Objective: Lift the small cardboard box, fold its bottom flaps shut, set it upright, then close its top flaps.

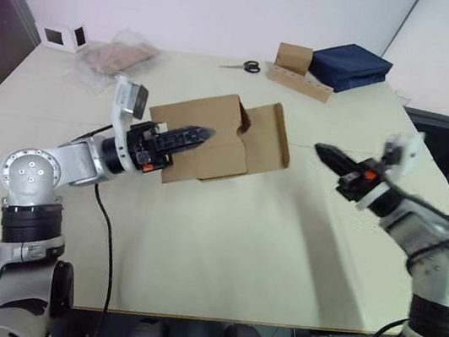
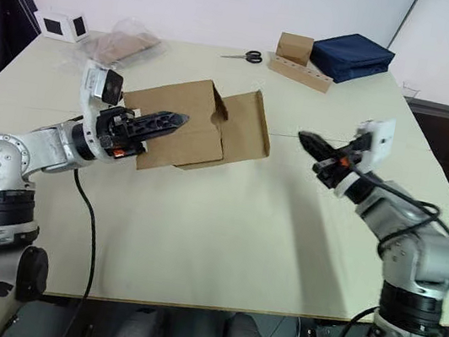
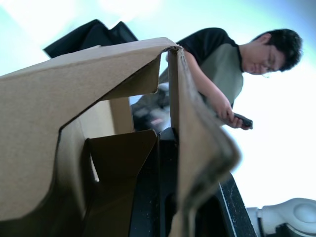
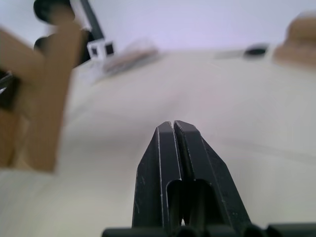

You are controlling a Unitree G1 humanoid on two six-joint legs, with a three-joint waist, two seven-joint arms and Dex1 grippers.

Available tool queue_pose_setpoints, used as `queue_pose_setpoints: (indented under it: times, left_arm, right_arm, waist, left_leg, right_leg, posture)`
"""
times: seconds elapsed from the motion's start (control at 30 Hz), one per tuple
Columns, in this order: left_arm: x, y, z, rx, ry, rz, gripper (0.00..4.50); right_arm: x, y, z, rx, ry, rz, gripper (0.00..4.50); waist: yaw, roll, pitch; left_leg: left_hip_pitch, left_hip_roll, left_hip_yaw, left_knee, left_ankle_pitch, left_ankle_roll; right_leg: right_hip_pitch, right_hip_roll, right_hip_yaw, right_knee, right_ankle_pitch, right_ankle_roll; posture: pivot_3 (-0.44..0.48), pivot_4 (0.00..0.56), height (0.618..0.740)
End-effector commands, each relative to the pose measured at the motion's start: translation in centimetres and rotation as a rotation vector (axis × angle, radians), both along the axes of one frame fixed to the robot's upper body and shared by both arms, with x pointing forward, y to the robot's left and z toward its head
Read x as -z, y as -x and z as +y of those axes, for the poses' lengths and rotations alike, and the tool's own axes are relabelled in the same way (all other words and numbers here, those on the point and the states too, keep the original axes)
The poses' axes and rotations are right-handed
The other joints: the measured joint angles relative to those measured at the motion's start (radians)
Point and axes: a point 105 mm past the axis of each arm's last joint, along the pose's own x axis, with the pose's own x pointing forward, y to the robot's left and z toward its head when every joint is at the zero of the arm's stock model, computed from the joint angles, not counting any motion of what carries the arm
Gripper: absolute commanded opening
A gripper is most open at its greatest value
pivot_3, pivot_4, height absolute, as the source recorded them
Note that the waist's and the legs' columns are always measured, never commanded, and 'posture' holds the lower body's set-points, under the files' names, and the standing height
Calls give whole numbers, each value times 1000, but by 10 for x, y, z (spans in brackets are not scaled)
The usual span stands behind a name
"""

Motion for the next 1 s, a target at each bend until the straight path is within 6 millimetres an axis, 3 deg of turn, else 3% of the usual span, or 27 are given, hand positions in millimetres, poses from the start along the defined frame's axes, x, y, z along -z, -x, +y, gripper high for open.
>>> queue_pose_setpoints:
  times: [0.03,0.17,0.43,0.7,0.97,1.0]
  left_arm:
    - [-10,9,-5,38,7,-46,68]
    - [-9,8,-6,39,4,-40,68]
    - [-7,6,-5,27,2,-29,68]
    - [-6,4,-5,20,3,-33,68]
    - [-5,5,-5,21,3,-38,68]
    - [-5,5,-5,21,3,-38,17]
  right_arm:
    - [-19,1,24,-88,-45,-75,0]
    - [-42,15,37,-180,-150,-93,0]
    - [-63,54,52,-367,-239,-82,0]
    - [-67,68,66,-453,-288,-29,0]
    - [-70,64,62,-438,-321,-15,0]
    - [-71,64,61,-434,-320,-16,254]
  waist:
    - [0,0,0]
    - [4,0,0]
    - [2,0,0]
    - [2,0,0]
    - [2,0,0]
    - [2,0,0]
  left_leg:
    - [0,0,0,0,0,0]
    - [0,0,0,0,1,-1]
    - [0,0,-1,0,1,-1]
    - [0,0,-1,0,1,-1]
    - [0,0,-1,0,1,-1]
    - [0,0,-1,0,0,-1]
  right_leg:
    - [0,0,0,0,0,0]
    - [0,0,0,0,0,0]
    - [0,0,0,0,0,0]
    - [0,0,0,0,0,0]
    - [0,0,0,0,0,0]
    - [0,0,0,0,0,0]
  posture:
    - [0,150,740]
    - [0,150,740]
    - [0,150,740]
    - [0,150,740]
    - [0,150,740]
    - [0,150,740]
